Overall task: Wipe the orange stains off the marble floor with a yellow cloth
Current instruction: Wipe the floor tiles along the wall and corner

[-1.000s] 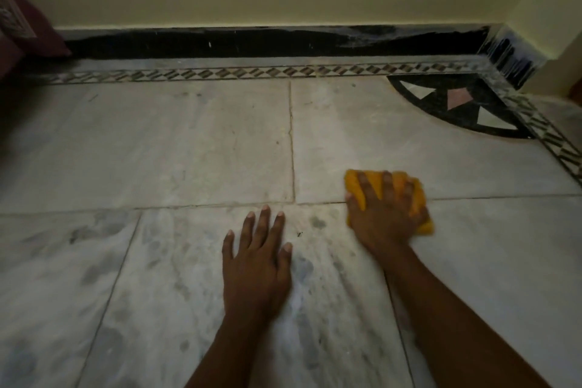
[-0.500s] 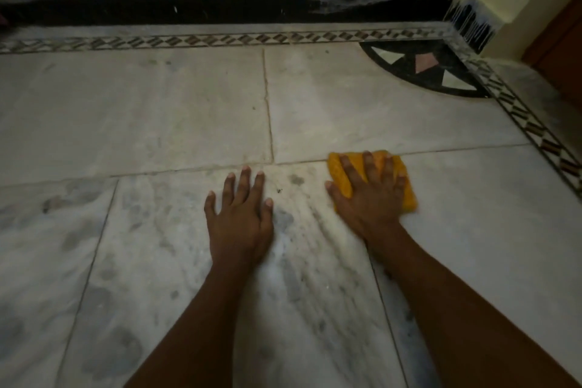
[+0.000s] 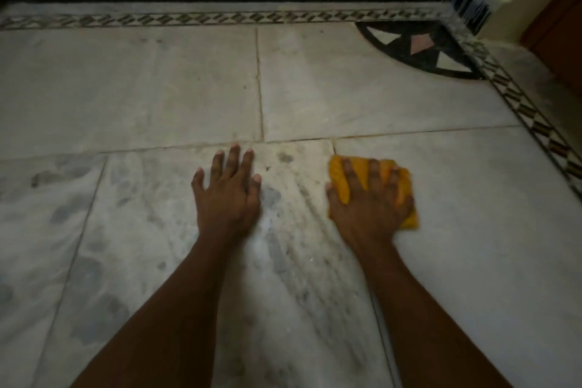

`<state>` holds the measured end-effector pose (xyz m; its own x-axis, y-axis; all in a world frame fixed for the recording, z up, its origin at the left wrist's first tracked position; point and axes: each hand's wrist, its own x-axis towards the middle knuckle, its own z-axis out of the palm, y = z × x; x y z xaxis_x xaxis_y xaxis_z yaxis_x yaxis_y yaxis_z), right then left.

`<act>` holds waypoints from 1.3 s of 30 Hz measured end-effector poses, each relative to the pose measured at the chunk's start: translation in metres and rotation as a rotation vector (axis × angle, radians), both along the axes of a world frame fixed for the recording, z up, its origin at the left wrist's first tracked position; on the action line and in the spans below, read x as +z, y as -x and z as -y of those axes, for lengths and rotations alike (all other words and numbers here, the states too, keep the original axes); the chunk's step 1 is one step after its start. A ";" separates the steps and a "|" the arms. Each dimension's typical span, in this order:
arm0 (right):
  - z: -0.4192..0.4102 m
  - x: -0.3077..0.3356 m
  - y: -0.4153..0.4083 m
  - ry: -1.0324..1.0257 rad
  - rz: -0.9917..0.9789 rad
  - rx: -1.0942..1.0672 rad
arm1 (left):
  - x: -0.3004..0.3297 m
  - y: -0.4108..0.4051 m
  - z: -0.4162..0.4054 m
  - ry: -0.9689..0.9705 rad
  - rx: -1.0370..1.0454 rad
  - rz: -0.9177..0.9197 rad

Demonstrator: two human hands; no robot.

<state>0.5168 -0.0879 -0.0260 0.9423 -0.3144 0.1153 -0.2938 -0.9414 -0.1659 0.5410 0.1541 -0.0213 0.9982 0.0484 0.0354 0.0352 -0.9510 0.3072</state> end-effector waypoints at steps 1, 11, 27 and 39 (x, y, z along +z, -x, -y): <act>-0.006 0.000 0.013 0.026 0.022 0.057 | -0.001 0.002 0.001 -0.005 0.003 0.006; 0.039 0.005 0.083 0.022 -0.063 -0.026 | 0.001 0.001 -0.002 0.021 -0.015 0.004; 0.044 0.004 0.113 -0.082 -0.115 -0.005 | -0.001 0.197 0.050 -0.025 -0.090 -0.016; 0.074 0.006 0.221 -0.008 -0.041 -0.035 | -0.002 0.195 0.051 -0.011 -0.073 0.043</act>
<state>0.2956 -0.1615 -0.0199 0.9344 -0.3483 0.0745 -0.3335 -0.9290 -0.1603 0.3462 0.1028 -0.0236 0.9966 -0.0250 0.0781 -0.0471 -0.9539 0.2964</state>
